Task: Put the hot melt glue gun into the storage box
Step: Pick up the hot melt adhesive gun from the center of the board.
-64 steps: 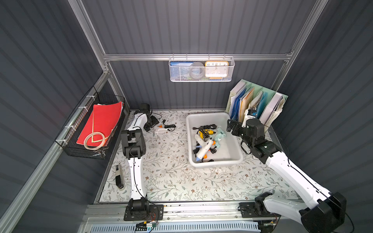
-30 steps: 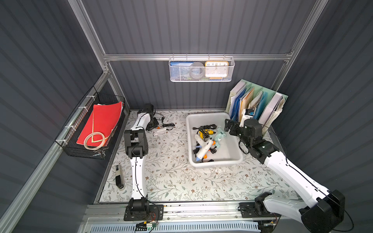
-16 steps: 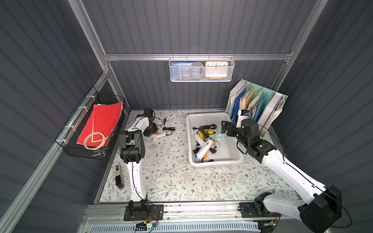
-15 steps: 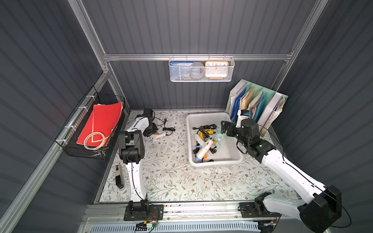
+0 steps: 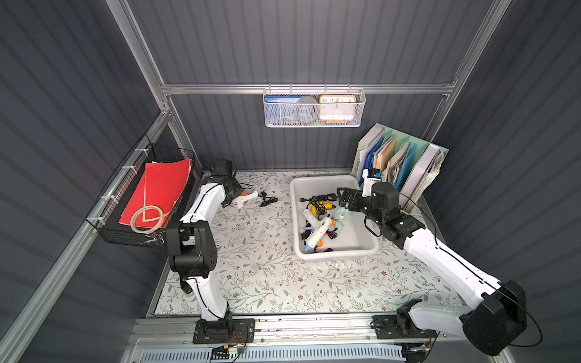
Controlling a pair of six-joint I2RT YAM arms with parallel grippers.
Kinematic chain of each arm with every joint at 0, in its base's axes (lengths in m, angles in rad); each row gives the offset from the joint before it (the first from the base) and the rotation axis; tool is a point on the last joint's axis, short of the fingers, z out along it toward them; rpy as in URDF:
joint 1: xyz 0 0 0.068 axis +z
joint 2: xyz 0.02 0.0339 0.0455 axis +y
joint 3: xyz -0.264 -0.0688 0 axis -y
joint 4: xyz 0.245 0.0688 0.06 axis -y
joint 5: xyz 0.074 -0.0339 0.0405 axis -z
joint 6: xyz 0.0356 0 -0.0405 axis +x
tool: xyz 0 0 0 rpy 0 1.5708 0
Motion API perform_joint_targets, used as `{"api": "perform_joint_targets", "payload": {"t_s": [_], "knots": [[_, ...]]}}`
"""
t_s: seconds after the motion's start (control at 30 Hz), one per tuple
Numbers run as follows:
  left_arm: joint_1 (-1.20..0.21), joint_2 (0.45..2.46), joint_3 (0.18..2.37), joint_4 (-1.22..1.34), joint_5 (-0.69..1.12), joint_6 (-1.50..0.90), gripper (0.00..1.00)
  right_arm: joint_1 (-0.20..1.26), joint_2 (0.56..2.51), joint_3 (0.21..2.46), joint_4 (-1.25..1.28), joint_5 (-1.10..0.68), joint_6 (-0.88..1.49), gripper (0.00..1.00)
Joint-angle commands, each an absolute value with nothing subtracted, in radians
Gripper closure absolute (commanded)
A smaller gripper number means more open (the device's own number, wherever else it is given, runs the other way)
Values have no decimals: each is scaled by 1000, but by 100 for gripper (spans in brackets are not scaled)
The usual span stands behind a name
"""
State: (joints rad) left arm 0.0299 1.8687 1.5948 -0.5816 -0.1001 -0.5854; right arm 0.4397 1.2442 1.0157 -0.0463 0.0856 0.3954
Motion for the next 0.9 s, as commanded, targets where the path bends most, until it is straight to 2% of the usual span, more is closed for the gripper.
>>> {"api": "perform_joint_targets", "payload": {"t_s": [0.0,0.27,0.87], "knots": [[10,1802,1577,-534,-56,-616,100,444,1237,1037,-21,73,396,1],[-42,1697,1581,-478,-10,-641,100,445,1219,1028,-14,94,395,1],[-145,1507,1569,-293,68,-696,100,445,1107,944,35,342,416,1]]}}
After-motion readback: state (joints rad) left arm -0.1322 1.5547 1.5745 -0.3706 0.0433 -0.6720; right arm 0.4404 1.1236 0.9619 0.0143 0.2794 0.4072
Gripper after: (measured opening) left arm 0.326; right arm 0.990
